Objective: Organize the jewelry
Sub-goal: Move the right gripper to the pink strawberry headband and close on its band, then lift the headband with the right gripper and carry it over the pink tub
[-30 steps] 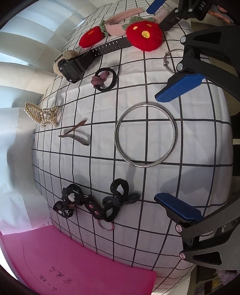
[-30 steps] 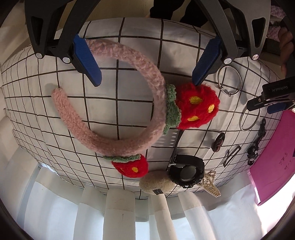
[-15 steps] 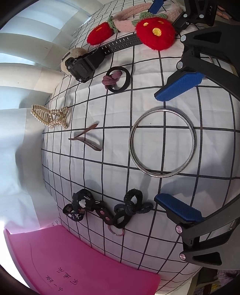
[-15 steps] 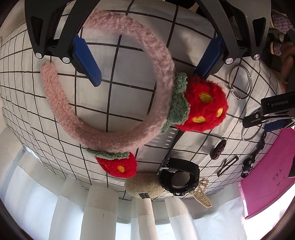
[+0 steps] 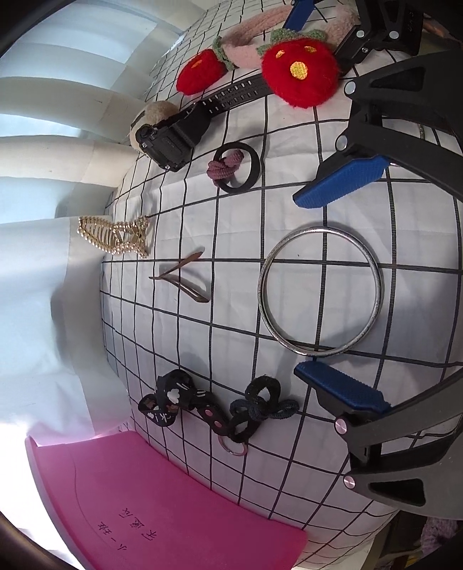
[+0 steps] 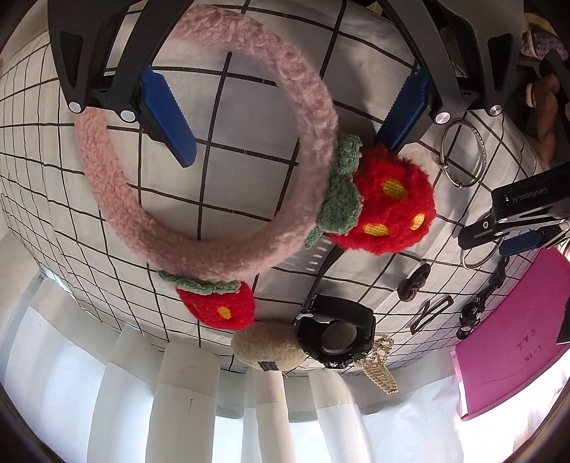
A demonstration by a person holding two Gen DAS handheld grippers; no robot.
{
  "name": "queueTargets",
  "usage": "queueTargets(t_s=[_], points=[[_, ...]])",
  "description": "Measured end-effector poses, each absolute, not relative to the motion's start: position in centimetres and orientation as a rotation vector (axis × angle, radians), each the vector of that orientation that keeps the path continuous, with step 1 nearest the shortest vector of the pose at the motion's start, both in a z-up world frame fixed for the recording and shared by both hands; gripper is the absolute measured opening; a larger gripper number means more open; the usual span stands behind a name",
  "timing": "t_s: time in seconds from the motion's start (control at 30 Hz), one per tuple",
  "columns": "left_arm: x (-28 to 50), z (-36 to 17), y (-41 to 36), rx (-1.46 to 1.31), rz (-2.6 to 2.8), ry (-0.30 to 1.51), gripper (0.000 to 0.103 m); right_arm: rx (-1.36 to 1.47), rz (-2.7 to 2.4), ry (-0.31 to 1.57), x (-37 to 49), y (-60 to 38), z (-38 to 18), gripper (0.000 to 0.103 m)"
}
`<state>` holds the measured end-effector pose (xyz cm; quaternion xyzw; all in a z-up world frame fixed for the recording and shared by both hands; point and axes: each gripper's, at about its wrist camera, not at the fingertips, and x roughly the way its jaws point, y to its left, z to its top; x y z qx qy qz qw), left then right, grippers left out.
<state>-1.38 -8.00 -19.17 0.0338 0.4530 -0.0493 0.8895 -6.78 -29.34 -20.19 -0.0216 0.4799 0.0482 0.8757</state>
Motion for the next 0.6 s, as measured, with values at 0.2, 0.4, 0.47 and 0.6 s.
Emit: queueTargets(t_s=[0.2,0.4,0.47,0.6], points=[[-1.7,-18.9,-8.4,0.067,-0.125,0.935,0.071,-0.059,0.145,1.012,-6.7,-29.0,-20.0,0.083],[-1.6,-18.8,-8.3,0.061,-0.132,0.946,0.071,-0.073,0.178,1.001,-6.9,-27.9,-19.3,0.019],[-1.7,-18.6,-8.2,0.058,-0.141,0.949,0.071,-0.045,0.184,0.999,-7.0,-28.2,-19.2,0.018],[-2.1,-17.5,-8.3,0.055,-0.161,0.934,0.071,0.001,0.19,0.982,-7.5,-28.5,-18.4,0.016]])
